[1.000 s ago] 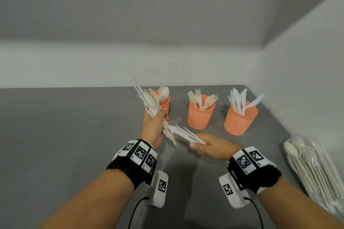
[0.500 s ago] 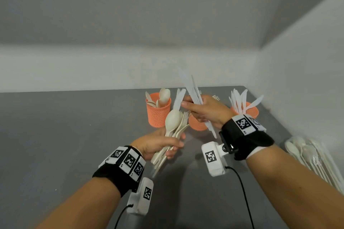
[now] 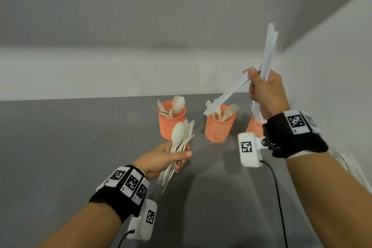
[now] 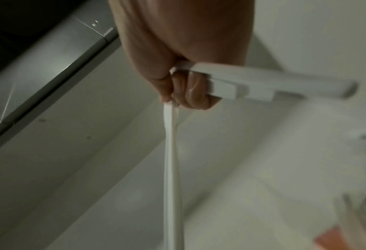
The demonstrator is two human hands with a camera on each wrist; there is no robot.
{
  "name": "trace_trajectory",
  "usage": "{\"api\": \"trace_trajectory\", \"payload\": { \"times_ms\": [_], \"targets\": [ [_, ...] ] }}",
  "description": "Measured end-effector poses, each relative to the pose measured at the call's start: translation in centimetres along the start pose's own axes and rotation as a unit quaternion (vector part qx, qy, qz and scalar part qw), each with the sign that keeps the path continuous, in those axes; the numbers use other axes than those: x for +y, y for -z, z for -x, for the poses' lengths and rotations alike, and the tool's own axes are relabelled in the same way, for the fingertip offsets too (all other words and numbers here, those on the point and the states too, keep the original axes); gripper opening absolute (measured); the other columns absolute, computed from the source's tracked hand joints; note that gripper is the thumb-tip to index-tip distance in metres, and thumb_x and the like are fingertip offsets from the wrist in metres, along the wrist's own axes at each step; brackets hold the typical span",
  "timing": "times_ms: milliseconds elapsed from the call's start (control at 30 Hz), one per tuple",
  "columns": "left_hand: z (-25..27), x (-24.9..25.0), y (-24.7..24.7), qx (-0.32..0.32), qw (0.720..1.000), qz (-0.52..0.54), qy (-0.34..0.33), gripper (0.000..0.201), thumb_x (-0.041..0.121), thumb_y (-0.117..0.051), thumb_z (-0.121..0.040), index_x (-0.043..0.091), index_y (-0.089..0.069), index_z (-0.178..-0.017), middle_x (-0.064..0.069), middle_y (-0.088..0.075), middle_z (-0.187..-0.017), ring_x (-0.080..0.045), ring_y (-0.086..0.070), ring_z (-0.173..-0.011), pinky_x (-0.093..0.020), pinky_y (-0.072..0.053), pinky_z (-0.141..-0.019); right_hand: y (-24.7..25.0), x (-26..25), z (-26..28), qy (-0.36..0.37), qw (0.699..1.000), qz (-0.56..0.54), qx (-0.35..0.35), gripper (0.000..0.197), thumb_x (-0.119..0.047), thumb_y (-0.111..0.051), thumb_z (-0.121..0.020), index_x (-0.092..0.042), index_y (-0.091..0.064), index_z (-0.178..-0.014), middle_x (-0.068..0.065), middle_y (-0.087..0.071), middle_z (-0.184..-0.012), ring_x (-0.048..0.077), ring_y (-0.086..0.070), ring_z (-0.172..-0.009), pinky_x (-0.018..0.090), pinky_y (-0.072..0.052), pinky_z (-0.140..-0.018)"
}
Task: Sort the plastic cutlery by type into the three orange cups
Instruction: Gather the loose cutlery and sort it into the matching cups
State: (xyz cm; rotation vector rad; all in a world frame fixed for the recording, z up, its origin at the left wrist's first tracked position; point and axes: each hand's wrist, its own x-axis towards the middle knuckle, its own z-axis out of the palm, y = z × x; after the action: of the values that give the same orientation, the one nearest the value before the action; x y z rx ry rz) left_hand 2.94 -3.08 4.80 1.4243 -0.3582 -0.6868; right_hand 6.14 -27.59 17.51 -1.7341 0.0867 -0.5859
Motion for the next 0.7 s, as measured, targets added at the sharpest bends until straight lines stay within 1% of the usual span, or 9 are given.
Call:
{"api": "trace_trajectory", "payload": {
  "times_ms": [133,200,267,367,467,533,633,667,700],
  "targets": [
    [-2.4,0.8,-1.7,0.01,0.999,0.026,-0.019,0.007,0.007,-0.053,-0.091,0.01,-0.047,-0.094,0.002,-0.05,-0.057,-0.01,-0.044,-0.046,-0.02,-0.043,-0.049,3.3,1.3,-1.1,0.059,0.984,0.149,0.079,0.023,-0.02,-0.047,-0.093,-0.006,-0.065,-0.091,0.001,-0.05,-0.066,0.013,-0.046,-0.061,0.019,-0.035,-0.055],
    [-3.7,1.2,-2.9,0.011,0.999,0.04,-0.027,0.005,0.009,-0.053,-0.091,0.011,-0.049,-0.093,0.001,-0.052,-0.06,-0.01,-0.046,-0.047,-0.021,-0.044,-0.048,4.8,2.1,-1.7,0.088,0.965,0.217,0.116,0.025,-0.017,-0.045,-0.094,0.002,-0.062,-0.094,0.011,-0.055,-0.08,0.02,-0.049,-0.075,0.022,-0.031,-0.058],
    [-4.7,1.5,-3.9,0.02,0.998,0.051,-0.035,0.007,0.017,-0.056,-0.09,0.012,-0.051,-0.092,0.001,-0.054,-0.061,-0.011,-0.048,-0.048,-0.023,-0.045,-0.049,5.9,2.7,-2.2,0.106,0.946,0.267,0.152,0.026,-0.017,-0.044,-0.095,0.006,-0.058,-0.096,0.021,-0.058,-0.088,0.026,-0.051,-0.08,0.024,-0.032,-0.066],
    [-6.1,1.7,-5.2,0.036,0.997,0.064,-0.034,0.02,0.032,-0.059,-0.084,0.012,-0.056,-0.083,-0.005,-0.054,-0.063,-0.012,-0.05,-0.048,-0.025,-0.045,-0.05,6.8,4.0,-2.6,0.11,0.923,0.328,0.169,0.031,-0.018,-0.043,-0.096,0.009,-0.055,-0.104,0.029,-0.059,-0.103,0.037,-0.056,-0.093,0.036,-0.038,-0.075],
    [-7.1,1.7,-6.1,0.042,0.995,0.085,-0.023,0.025,0.034,-0.057,-0.084,0.009,-0.056,-0.085,-0.007,-0.052,-0.064,-0.012,-0.048,-0.045,-0.024,-0.044,-0.047,7.1,6.3,-2.6,0.063,0.924,0.355,0.128,0.031,-0.018,-0.045,-0.096,0.009,-0.055,-0.107,0.03,-0.059,-0.105,0.041,-0.057,-0.097,0.04,-0.042,-0.079],
    [-7.5,1.5,-6.4,0.035,0.994,0.101,-0.008,0.024,0.033,-0.058,-0.084,0.01,-0.054,-0.084,-0.007,-0.046,-0.063,-0.011,-0.044,-0.043,-0.023,-0.041,-0.048,7.2,7.8,-2.7,0.008,0.923,0.381,0.053,0.029,-0.017,-0.045,-0.095,0.008,-0.057,-0.105,0.03,-0.061,-0.104,0.041,-0.058,-0.097,0.04,-0.043,-0.08],
    [-8.1,1.5,-6.8,0.027,0.991,0.132,0.014,0.007,0.016,-0.054,-0.092,0.011,-0.052,-0.086,-0.005,-0.044,-0.063,-0.01,-0.043,-0.045,-0.022,-0.042,-0.049,7.6,9.1,-2.7,-0.078,0.899,0.421,-0.092,0.032,-0.02,-0.046,-0.095,0.006,-0.058,-0.11,0.025,-0.063,-0.108,0.037,-0.058,-0.101,0.036,-0.041,-0.083],
    [-8.3,1.5,-6.9,0.027,0.988,0.151,0.016,0.004,0.007,-0.049,-0.092,0.01,-0.052,-0.091,-0.004,-0.046,-0.063,-0.01,-0.044,-0.047,-0.023,-0.043,-0.05,7.8,9.2,-2.8,-0.083,0.904,0.406,-0.106,0.033,-0.023,-0.046,-0.095,0.004,-0.057,-0.111,0.023,-0.062,-0.108,0.035,-0.058,-0.101,0.035,-0.041,-0.083],
    [-8.4,1.5,-7.0,0.029,0.985,0.167,0.016,0.01,0.001,-0.045,-0.091,0.008,-0.052,-0.094,-0.004,-0.049,-0.064,-0.011,-0.046,-0.048,-0.023,-0.045,-0.051,8.1,9.2,-3.2,-0.082,0.92,0.372,-0.092,0.035,-0.027,-0.046,-0.095,0.002,-0.057,-0.11,0.019,-0.062,-0.104,0.032,-0.057,-0.097,0.034,-0.04,-0.081]
  ]
}}
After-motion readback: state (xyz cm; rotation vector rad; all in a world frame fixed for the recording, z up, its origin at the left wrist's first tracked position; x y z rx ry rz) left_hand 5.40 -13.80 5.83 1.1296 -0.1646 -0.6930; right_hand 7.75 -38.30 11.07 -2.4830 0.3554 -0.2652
